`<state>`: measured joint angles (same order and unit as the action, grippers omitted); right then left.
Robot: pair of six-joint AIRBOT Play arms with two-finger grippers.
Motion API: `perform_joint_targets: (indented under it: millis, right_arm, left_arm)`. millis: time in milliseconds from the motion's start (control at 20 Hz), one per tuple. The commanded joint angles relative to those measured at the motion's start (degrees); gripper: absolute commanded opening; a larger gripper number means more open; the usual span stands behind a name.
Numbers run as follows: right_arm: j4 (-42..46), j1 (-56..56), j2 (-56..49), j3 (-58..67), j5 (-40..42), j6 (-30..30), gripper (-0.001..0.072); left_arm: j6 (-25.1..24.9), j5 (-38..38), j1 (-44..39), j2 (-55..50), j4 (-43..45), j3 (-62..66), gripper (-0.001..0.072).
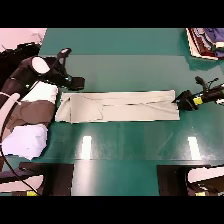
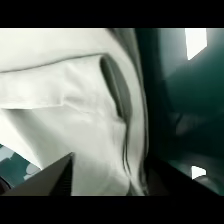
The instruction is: Fold the shirts.
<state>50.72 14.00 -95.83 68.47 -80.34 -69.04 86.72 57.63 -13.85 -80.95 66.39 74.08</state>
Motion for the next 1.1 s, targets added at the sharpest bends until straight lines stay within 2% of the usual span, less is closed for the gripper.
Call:
perform_joint_targets:
  millis: [0, 100, 150, 400, 550, 650, 800, 1050]
  right_arm:
    - [-2.45, -2.99, -0.07, -2.4, 2.49, 3.13, 0.0351]
    - [-2.93, -4.7, -0.07, -1.09, 1.57, 3.82, 0.006]
    - [-3.06, -5.09, -0.02, 0.26, 0.39, 4.24, 0.0015]
    - [-5.64, -6.71, 5.35, 10.67, -3.45, 2.12, 0.0015]
    - [-10.75, -10.71, 9.57, 17.07, -3.17, 0.63, 0.0015]
    - [-11.17, -14.6, 10.73, 21.7, -3.21, -0.79, 0.0014]
    - [-11.23, -19.89, 10.73, 28.17, -3.06, -2.99, 0.0015]
    - [-12.2, -26.43, 10.73, 32.79, -1.22, -3.19, 0.0014]
  left_arm:
    - [0.52, -3.15, -5.16, -2.64, -1.36, 0.13, 0.0027]
    - [0.55, -6.47, -7.78, -4.98, -3.58, 0.42, 0.0027]
    - [0.5, -7.37, -8.94, -6.51, -4.96, 1.07, 0.0027]
    - [0.48, -7.52, -13.66, -15.28, -7.13, 7.78, 0.0027]
    - [0.28, -7.65, -16.31, -20.13, -8.5, 11.85, 0.0027]
    - [0.33, -7.45, -17.51, -22.67, -8.57, 13.68, 0.0027]
    - [0.42, -7.48, -17.81, -24.65, -8.5, 14.12, 0.0027]
    - [0.42, -9.62, -17.81, -25.09, -8.17, 14.12, 0.0027]
